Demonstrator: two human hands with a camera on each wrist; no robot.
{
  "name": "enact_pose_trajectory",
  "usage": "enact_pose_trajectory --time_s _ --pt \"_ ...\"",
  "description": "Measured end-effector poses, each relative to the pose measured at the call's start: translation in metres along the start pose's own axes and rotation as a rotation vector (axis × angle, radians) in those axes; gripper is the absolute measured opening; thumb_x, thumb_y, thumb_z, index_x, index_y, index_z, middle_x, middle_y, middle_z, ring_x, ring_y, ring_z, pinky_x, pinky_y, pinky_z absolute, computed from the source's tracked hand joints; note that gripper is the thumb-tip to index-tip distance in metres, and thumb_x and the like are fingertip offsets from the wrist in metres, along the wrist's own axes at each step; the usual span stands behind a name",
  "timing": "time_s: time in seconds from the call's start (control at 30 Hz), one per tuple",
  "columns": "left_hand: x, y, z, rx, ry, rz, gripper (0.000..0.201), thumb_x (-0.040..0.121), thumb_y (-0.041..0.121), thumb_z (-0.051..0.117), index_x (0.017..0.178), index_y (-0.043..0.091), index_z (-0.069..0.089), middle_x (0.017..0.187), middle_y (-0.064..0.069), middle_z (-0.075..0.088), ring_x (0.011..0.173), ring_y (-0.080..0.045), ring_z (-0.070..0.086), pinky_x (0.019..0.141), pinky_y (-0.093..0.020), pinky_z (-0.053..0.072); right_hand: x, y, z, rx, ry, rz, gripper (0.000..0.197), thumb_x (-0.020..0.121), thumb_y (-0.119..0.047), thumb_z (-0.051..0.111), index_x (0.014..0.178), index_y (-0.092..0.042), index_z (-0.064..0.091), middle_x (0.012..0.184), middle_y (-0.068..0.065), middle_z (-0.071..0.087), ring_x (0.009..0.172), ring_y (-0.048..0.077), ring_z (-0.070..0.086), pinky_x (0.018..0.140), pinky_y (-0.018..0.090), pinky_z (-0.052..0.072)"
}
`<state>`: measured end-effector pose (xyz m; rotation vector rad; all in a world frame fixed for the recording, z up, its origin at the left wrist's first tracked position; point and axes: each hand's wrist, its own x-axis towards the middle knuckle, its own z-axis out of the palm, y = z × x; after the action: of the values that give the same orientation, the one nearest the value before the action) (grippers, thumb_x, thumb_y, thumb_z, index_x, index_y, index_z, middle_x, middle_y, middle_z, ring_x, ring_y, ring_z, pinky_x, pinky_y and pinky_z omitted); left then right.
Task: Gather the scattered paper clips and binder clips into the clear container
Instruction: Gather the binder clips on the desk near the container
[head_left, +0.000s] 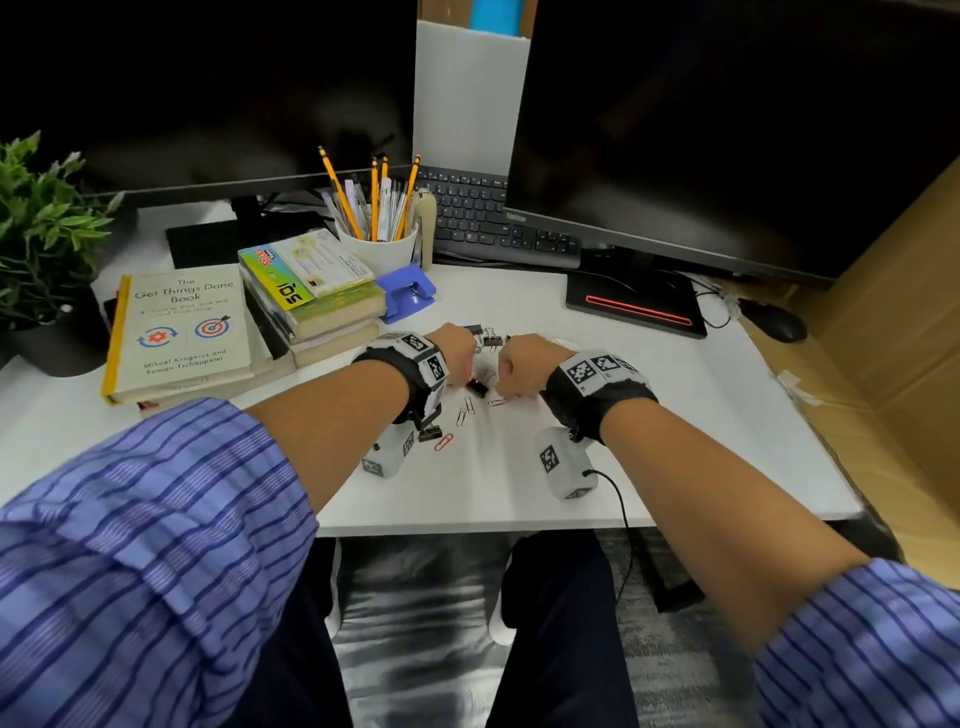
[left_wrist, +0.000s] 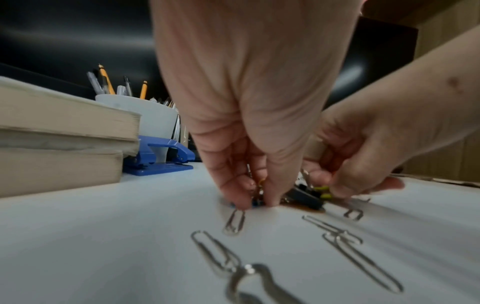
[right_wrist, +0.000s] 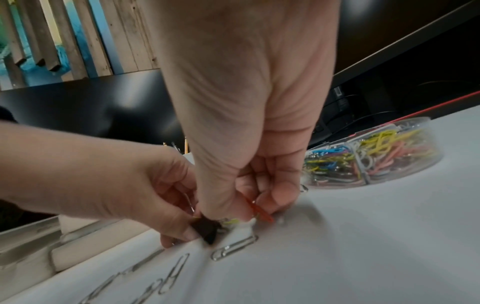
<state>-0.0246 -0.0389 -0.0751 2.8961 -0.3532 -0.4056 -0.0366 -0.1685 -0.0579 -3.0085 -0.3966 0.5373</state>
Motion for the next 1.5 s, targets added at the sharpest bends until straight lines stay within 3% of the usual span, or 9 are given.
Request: enact_pose_trajectory --time_s 0.07,0.17,0.3,0.6,0.9,1.1,1.27,1.43,1.5 --pt "-0.001 0.004 0.000 -0.015 0.006 0.022 0.027 0.087 0.007 0.055 0.111 0.001 0.065 0.116 -0.014 0.066 0.109 -0.028 0.062 0.093 -0.034 0.052 -0.003 0.003 -0.005 0.007 0.018 0.012 0.005 0.084 -0.013 0.060 0.080 -0.010 0.059 0.097 0.013 0.069 0.078 0.022 0.059 0.072 0.029 0.053" --pt "-0.001 0.010 -0.003 -0.037 0.017 0.031 0.024 0.086 0.007 0.056 0.107 -0.001 0.066 0.112 -0.014 0.068 0.104 -0.029 0.064 0.091 -0.036 0.054 -0.008 0.013 -0.018 0.079 0.076 0.026 0.017 0.085 -0.005 0.058 0.100 -0.009 0.064 0.097 0.003 0.058 0.082 0.018 0.055 0.055 0.017 0.043" --pt "0.004 0.017 -0.016 -0.117 0.092 0.065 0.022 0.086 0.007 0.057 0.102 -0.002 0.070 0.110 -0.015 0.070 0.104 -0.031 0.064 0.088 -0.035 0.052 -0.009 0.046 -0.038 0.208 0.168 0.133 0.028 0.085 0.002 0.058 0.109 -0.007 0.069 0.113 0.007 0.065 0.094 0.021 0.066 0.076 0.029 0.056" --pt "0.019 0.060 -0.036 -0.327 0.203 0.146 0.018 0.083 0.004 0.062 0.095 -0.003 0.073 0.096 -0.014 0.072 0.080 -0.019 0.060 0.078 -0.029 0.053 -0.012 0.085 -0.028 0.292 0.142 0.298 0.026 0.089 -0.012 0.062 0.112 -0.005 0.070 0.114 0.012 0.070 0.106 0.026 0.066 0.096 0.036 0.053" --pt "0.036 0.097 -0.021 -0.407 0.171 0.166 0.019 0.084 0.008 0.067 0.101 0.002 0.073 0.112 -0.010 0.070 0.106 -0.025 0.066 0.091 -0.030 0.054 -0.013 0.106 -0.027 0.314 0.235 0.292 0.027 0.093 -0.011 0.056 0.119 -0.010 0.066 0.129 0.009 0.061 0.117 0.025 0.060 0.101 0.034 0.048" --pt "0.040 0.116 -0.011 -0.344 0.166 0.219 0.023 0.084 0.016 0.068 0.104 0.007 0.073 0.112 -0.007 0.070 0.107 -0.022 0.063 0.087 -0.025 0.049 -0.014 0.116 -0.012 0.364 0.239 0.340 0.034 0.084 -0.008 0.066 0.117 -0.014 0.067 0.120 0.006 0.066 0.104 0.022 0.066 0.088 0.029 0.054" --pt "0.045 0.109 -0.011 -0.204 0.185 0.210 0.027 0.086 0.000 0.056 0.106 0.009 0.071 0.117 -0.006 0.068 0.109 -0.023 0.062 0.092 -0.028 0.051 -0.015 0.119 -0.010 0.415 0.242 0.341 0.031 0.082 -0.007 0.068 0.111 -0.015 0.068 0.122 0.005 0.062 0.095 0.018 0.063 0.066 0.021 0.048" --pt "0.045 0.102 -0.007 -0.111 0.112 0.229 0.026 0.083 0.000 0.057 0.101 0.013 0.071 0.114 -0.005 0.068 0.106 -0.024 0.063 0.088 -0.030 0.052 -0.016 0.118 -0.011 0.460 0.231 0.324 0.027 0.084 -0.011 0.067 0.110 -0.013 0.068 0.119 0.003 0.063 0.089 0.016 0.060 0.062 0.017 0.046" --pt "0.046 0.102 -0.005 -0.107 0.128 0.237 0.027 0.084 -0.001 0.053 0.098 0.014 0.071 0.113 -0.005 0.068 0.104 -0.024 0.063 0.088 -0.030 0.051 -0.016 0.117 -0.010 0.489 0.228 0.336 0.024 0.086 -0.015 0.066 0.110 -0.013 0.067 0.116 0.005 0.066 0.086 0.016 0.063 0.070 0.021 0.050"
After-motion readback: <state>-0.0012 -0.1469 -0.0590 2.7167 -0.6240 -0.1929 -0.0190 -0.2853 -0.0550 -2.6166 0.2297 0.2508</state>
